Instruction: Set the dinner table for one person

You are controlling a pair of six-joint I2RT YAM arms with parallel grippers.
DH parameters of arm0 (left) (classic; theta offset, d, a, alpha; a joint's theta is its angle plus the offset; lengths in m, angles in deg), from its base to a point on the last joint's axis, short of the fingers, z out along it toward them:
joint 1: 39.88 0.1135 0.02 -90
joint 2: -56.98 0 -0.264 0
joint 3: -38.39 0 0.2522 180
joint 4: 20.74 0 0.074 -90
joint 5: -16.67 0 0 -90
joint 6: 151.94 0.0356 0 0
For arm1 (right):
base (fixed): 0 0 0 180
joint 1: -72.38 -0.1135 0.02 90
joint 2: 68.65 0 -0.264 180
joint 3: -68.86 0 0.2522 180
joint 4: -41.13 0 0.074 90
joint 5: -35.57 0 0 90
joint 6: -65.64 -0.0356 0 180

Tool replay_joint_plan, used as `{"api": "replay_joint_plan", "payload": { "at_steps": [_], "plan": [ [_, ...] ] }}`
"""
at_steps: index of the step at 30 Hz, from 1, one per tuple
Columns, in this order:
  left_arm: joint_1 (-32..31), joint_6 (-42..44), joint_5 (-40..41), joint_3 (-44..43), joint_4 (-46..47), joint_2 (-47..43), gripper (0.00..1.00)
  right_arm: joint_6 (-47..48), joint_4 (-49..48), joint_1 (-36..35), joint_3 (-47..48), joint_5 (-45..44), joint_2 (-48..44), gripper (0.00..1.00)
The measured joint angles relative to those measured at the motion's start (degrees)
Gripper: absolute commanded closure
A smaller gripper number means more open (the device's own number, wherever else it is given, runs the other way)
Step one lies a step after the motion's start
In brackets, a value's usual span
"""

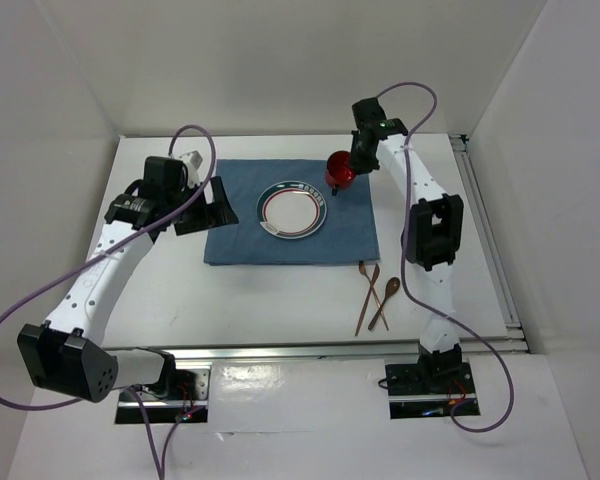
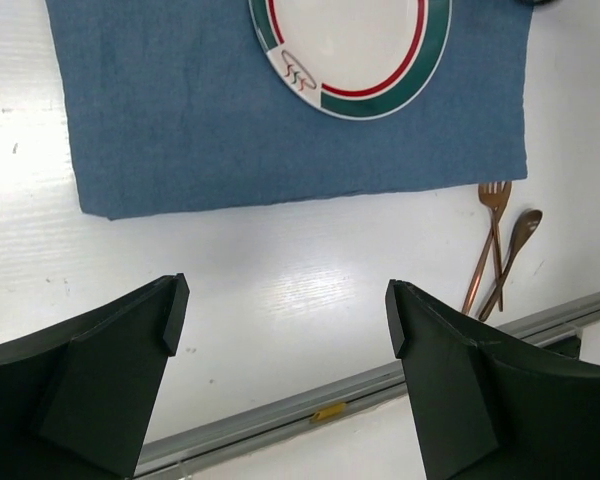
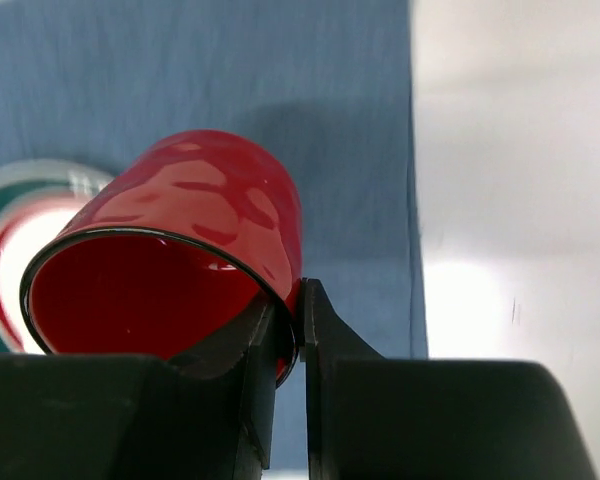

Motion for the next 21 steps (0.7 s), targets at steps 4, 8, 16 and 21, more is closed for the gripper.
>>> {"api": "replay_joint_plan", "payload": {
  "at_steps": [4,8,16,21],
  "plan": [
    [-0.39,-0.04,0.07,2.16,0.28,-0.98,0.00,0.35,0.02,2.16,10.56,0.44,8.04,1.00],
    [-0.96,-0.09,0.07,4.48,0.42,-1.09,0.00,0.31,0.09,3.82,12.09,1.99,10.16,1.00],
    [-1.81,-0.09,0.09,4.61,0.48,-1.09,0.00,0.07,-0.07,5.16,12.44,3.87,13.25,1.00],
    [-2.64,-0.11,0.17,4.61,0.42,-1.09,0.00,-0.02,-0.28,5.11,12.44,4.76,14.40,0.76]
  ]
}}
